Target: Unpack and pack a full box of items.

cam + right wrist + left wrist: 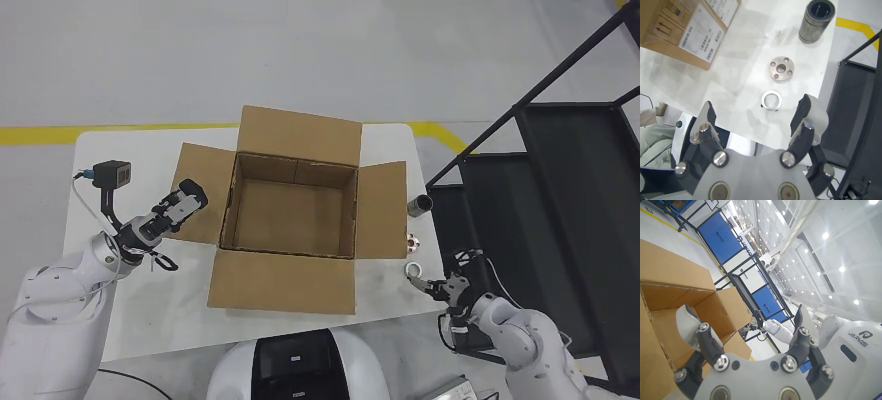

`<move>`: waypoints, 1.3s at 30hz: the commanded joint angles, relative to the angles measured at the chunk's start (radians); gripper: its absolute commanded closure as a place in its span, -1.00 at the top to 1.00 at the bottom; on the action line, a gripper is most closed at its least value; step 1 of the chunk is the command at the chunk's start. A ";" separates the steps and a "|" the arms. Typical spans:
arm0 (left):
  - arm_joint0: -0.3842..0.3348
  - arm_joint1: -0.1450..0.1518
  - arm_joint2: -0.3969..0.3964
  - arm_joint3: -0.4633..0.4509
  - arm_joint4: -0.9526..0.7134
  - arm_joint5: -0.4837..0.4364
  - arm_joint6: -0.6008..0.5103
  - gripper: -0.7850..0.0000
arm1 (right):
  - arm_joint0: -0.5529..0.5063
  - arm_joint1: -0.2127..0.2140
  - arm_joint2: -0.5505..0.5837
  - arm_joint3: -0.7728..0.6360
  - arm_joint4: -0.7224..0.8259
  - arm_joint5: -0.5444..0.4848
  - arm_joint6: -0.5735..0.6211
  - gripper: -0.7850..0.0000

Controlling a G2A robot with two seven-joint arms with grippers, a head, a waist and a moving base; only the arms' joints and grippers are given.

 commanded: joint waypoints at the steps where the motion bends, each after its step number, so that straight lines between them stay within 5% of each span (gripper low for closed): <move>1: 0.000 0.000 0.000 0.000 0.000 0.000 0.000 1.00 | 0.029 0.001 -0.020 0.024 0.000 0.016 0.027 1.00; 2: 0.000 0.000 0.000 0.000 0.000 0.000 0.000 1.00 | 0.048 0.001 -0.031 0.041 0.002 0.030 0.040 1.00; 3: 0.000 0.000 0.000 0.000 0.000 0.000 0.000 1.00 | 0.067 0.001 -0.043 0.057 0.003 0.036 0.051 0.58; 4: 0.000 0.000 0.000 0.000 0.000 0.000 0.000 1.00 | 0.087 0.001 -0.053 0.076 -0.003 0.058 0.063 0.38; 5: 0.000 0.000 0.000 0.000 0.000 0.000 0.000 1.00 | 0.106 0.000 -0.066 0.090 -0.006 0.078 0.071 0.38; 6: 0.000 0.000 0.000 0.000 0.000 0.000 0.000 1.00 | 0.124 -0.001 -0.077 0.104 -0.004 0.098 0.067 -0.01; 10: 0.000 0.000 0.000 0.000 0.000 0.000 0.000 1.00 | 0.164 -0.006 -0.111 0.144 0.006 0.184 0.054 -0.34; 39: 0.000 0.000 0.000 0.000 0.000 0.000 0.000 1.00 | 0.225 0.002 -0.179 0.268 0.009 0.271 0.090 -0.23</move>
